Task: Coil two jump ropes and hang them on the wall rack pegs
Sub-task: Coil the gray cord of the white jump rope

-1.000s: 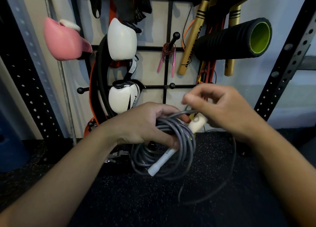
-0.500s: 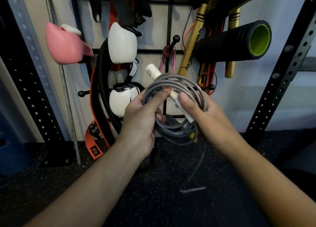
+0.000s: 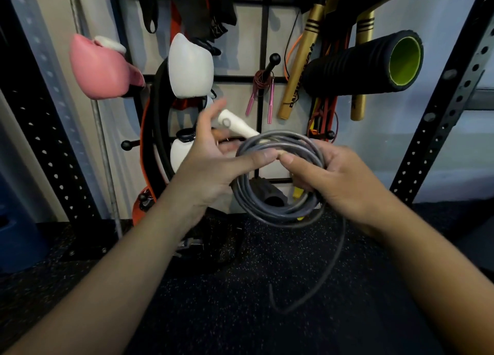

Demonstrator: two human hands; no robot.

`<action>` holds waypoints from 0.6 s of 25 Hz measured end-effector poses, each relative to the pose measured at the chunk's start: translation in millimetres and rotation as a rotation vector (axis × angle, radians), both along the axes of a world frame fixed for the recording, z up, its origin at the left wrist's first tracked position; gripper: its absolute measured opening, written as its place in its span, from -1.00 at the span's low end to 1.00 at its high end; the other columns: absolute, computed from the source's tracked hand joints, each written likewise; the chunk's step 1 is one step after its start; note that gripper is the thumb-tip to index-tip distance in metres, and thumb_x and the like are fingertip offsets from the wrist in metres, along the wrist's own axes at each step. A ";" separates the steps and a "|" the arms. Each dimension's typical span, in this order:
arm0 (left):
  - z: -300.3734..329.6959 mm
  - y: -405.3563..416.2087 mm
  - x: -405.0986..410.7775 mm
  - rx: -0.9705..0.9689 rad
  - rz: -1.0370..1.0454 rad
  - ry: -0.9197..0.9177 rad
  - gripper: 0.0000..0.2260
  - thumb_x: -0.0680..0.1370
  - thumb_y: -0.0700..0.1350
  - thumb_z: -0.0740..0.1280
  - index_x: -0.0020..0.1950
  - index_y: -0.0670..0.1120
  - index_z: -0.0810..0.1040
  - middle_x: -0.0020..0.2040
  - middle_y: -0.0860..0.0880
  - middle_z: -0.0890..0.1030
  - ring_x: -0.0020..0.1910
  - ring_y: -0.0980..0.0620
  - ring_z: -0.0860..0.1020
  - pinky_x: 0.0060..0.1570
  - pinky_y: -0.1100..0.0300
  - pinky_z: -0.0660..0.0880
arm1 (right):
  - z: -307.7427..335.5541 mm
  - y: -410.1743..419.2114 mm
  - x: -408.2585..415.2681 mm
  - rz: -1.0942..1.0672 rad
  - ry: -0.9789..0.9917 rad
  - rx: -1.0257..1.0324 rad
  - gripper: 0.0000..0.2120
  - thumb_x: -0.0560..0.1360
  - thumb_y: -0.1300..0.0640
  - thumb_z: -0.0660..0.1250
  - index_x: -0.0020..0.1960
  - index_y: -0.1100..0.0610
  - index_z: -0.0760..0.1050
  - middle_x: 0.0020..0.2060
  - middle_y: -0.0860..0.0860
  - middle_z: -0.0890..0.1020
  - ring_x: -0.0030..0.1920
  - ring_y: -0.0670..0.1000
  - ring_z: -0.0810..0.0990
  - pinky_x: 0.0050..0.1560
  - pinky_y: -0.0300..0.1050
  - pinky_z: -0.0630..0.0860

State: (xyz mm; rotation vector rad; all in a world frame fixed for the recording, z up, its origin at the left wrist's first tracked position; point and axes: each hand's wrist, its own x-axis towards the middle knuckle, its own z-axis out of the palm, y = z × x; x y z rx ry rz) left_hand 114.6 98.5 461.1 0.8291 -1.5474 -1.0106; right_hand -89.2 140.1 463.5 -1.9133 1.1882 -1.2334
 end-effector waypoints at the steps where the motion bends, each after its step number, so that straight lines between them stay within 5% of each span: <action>1: 8.3 1.8 7.4 -0.113 -0.008 -0.162 0.00 0.25 0.08 0.66 0.58 0.22 0.18 0.40 0.05 0.50 0.22 0.21 0.61 0.18 0.38 0.47 | 3.6 0.5 -4.5 0.051 0.060 0.024 -0.79 0.60 0.05 0.36 0.11 0.17 0.63 -0.46 -0.14 0.49 -0.42 -0.20 0.44 -0.34 -0.35 0.40; 4: 26.0 14.3 15.1 -0.413 -0.030 -0.777 -0.15 0.28 0.27 0.58 0.51 0.32 0.29 0.48 0.24 0.38 0.36 0.20 0.50 0.43 0.20 0.36 | 9.5 3.5 -6.4 0.130 0.300 0.083 -0.79 0.55 -0.06 0.38 0.07 0.05 0.64 -0.36 -0.09 0.63 -0.39 -0.13 0.56 -0.33 -0.28 0.47; 6: 26.3 17.5 9.2 -0.413 -0.034 -1.001 -0.38 0.27 0.31 0.57 0.29 0.30 0.51 0.24 0.30 0.58 0.25 0.23 0.51 0.35 0.09 0.44 | 6.7 3.9 -1.9 0.127 0.415 0.059 -0.77 0.49 -0.17 0.39 0.06 -0.08 0.61 -0.24 -0.04 0.70 -0.30 -0.08 0.66 -0.26 -0.13 0.60; 8: 21.0 14.1 3.7 -0.164 -0.163 -0.952 -0.50 0.26 0.23 0.62 0.14 0.17 0.61 -0.07 0.12 0.72 -0.06 0.16 0.66 0.10 0.00 0.60 | 3.3 3.0 1.1 0.140 0.390 0.050 -0.67 0.43 -0.27 0.39 0.08 -0.12 0.53 -0.32 -0.05 0.65 -0.38 -0.08 0.59 -0.35 -0.07 0.53; 11: 12.6 7.3 2.7 0.096 -0.350 -0.804 -0.63 0.33 0.13 0.60 0.03 -0.03 0.69 -0.22 -0.09 0.75 -0.24 -0.02 0.71 0.01 -0.12 0.64 | -1.1 -0.6 0.4 0.150 0.291 0.096 -0.57 0.40 -0.31 0.37 0.10 -0.07 0.41 -0.52 -0.06 0.43 -0.52 -0.08 0.30 -0.48 -0.16 0.23; 15: 0.8 10.2 -4.0 0.259 -0.507 -0.545 -0.67 0.45 -0.09 0.55 0.10 -0.25 0.63 -0.37 -0.03 0.64 -0.40 0.04 0.61 -0.26 0.19 0.61 | -1.7 -0.1 4.4 0.099 0.249 0.009 -0.58 0.49 -0.33 0.30 0.06 0.01 0.43 -0.51 0.04 0.49 -0.53 0.06 0.41 -0.51 -0.04 0.34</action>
